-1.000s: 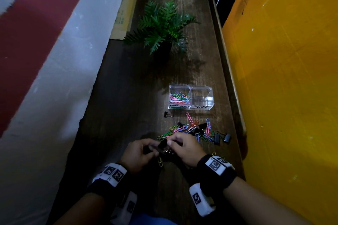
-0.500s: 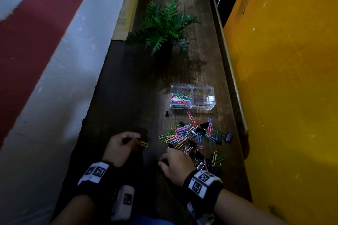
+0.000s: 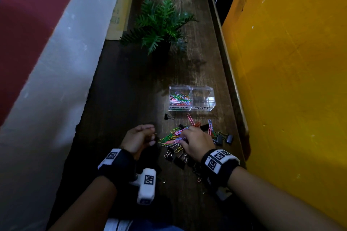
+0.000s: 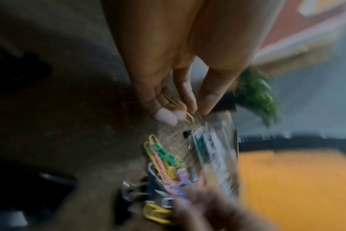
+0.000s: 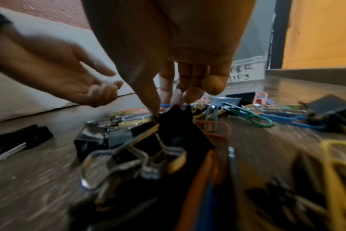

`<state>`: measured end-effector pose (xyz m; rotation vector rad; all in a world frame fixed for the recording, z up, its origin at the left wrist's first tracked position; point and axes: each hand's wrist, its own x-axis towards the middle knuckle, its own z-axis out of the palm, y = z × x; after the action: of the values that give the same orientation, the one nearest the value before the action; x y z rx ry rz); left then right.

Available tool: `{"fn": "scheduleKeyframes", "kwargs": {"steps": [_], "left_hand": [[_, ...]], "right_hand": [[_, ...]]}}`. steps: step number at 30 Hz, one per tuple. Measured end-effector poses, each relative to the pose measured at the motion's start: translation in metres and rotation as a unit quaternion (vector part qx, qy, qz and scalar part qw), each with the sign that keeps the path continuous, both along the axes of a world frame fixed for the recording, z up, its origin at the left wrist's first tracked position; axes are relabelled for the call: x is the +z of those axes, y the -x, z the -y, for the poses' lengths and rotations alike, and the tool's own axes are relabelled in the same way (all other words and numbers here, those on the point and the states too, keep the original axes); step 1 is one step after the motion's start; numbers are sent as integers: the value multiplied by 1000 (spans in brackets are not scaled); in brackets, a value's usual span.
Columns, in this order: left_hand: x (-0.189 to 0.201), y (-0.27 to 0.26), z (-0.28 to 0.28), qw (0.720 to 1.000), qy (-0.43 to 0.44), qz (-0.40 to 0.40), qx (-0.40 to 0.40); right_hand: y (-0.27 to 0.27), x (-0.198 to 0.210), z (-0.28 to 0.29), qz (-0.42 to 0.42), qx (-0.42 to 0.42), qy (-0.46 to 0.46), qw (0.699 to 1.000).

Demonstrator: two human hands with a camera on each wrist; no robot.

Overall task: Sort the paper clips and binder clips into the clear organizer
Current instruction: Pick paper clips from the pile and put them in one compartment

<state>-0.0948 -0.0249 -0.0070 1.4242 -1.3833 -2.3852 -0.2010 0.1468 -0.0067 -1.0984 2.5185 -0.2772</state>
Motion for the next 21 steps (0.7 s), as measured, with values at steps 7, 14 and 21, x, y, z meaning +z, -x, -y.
{"fn": "scheduleKeyframes", "kwargs": {"steps": [7,14,21], "left_hand": [[-6,9,-16,781,480,45,-397],[-13,11,-21,693,512,77,-501],[-14,10,-22,715,517,82,-464]], "right_hand": [[-3,-4,-3,-33,40,27,998],[6,12,-5,16,-11,63,998],[11,22,-3,44,-32,68,996]]}}
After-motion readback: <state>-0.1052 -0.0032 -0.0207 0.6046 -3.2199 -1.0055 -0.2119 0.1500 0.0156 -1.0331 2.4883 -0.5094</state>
